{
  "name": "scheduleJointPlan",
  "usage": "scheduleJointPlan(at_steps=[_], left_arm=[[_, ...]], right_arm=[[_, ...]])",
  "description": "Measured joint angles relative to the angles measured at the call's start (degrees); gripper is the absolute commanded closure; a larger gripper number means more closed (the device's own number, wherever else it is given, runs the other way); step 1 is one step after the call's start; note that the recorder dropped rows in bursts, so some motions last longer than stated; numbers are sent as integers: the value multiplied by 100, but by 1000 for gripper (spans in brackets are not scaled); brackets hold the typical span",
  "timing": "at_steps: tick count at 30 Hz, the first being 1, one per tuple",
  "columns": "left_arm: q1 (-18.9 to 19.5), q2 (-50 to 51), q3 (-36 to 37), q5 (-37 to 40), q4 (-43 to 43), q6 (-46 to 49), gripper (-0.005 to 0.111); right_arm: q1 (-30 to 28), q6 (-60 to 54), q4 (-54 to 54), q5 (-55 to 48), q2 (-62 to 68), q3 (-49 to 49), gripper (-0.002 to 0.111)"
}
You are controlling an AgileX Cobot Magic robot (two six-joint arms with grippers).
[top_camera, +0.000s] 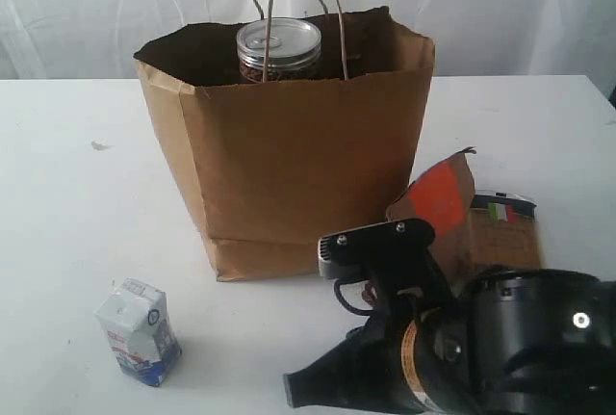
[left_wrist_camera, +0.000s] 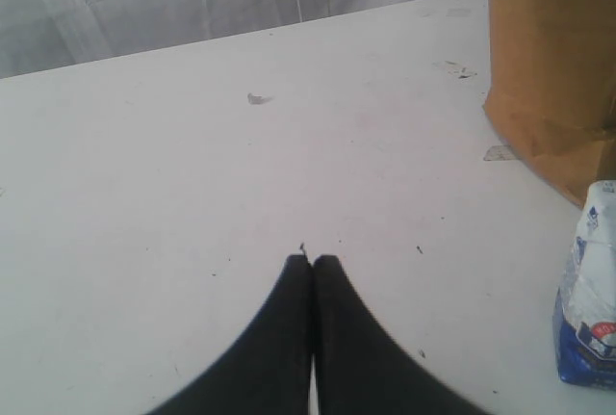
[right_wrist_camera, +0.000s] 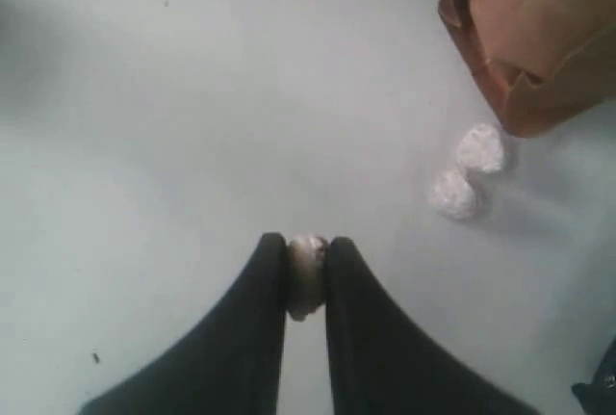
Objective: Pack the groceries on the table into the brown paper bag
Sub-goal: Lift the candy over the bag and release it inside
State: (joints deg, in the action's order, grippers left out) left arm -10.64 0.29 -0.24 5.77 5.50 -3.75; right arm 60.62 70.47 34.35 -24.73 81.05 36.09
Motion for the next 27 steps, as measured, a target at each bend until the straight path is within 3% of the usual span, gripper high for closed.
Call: scheduleJointPlan(at_steps=[7, 14, 22, 27], left_arm=[[0, 0, 0, 0, 0, 0, 107], [0, 0, 0, 0, 0, 0, 107], [0, 0, 0, 0, 0, 0, 107], [0, 0, 0, 0, 0, 0, 107]], right_arm=[[46, -696, 37, -361, -961, 712, 105], [-37, -1124, 699, -1650, -1381, 1992, 105], [-897, -1827, 750, -2117, -1302, 3047, 108], [-1546, -2967, 85, -2156, -945, 3537, 108]])
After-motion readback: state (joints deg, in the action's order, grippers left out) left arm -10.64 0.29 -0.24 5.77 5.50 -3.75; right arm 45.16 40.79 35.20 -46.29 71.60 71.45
